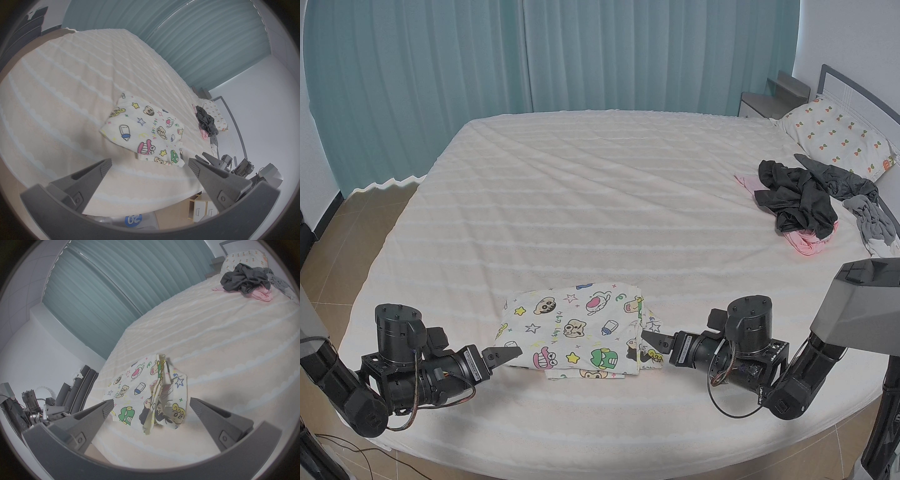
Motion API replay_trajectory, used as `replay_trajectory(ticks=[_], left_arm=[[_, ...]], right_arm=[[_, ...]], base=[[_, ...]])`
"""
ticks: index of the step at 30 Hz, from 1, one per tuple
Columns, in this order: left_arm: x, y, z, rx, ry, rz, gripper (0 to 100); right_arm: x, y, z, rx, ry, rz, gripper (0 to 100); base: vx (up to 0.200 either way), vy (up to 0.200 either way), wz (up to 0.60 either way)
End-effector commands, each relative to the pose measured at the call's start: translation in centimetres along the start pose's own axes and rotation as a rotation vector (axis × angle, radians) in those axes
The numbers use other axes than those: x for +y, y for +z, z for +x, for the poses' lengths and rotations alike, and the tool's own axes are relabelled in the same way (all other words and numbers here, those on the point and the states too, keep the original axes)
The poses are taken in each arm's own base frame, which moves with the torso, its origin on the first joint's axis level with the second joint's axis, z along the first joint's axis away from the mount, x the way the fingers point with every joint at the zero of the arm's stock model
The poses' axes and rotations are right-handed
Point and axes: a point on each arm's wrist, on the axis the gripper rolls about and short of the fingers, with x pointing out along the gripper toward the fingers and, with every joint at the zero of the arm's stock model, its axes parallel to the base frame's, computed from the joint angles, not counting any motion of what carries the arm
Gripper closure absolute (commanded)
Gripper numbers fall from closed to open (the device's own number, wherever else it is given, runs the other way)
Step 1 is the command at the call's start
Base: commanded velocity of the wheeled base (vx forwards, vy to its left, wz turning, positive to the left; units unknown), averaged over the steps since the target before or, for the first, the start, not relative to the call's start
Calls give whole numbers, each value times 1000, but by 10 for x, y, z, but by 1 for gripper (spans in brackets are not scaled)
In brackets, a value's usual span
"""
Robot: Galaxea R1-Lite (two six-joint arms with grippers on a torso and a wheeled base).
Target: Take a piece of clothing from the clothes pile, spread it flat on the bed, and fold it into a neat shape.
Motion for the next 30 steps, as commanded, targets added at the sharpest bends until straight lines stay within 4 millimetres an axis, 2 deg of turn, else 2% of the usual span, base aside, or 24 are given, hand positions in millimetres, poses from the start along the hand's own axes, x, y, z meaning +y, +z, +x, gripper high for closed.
replay_trajectory(ticks=[1, 10, 16, 20, 30], left_arm=[[3, 2, 2, -4, 10, -10, 0], [7, 6, 4, -15, 21, -20, 0], [7, 6, 4, -11, 24, -19, 0], [8, 5, 5, -7, 26, -20, 0], [9, 4, 6, -3, 33, -22, 0]], right_arm=[[-4, 1, 8, 8, -7, 4, 0], [-5, 10, 24, 28, -19, 11, 0], [-23, 9, 24, 59, -101, 27, 0], [-28, 16, 22, 42, -115, 37, 0], [-26, 26, 2, 17, -119, 40, 0]], base=[[0, 200, 0], [0, 200, 0], [0, 0, 0], [0, 0, 0], [0, 0, 0]])
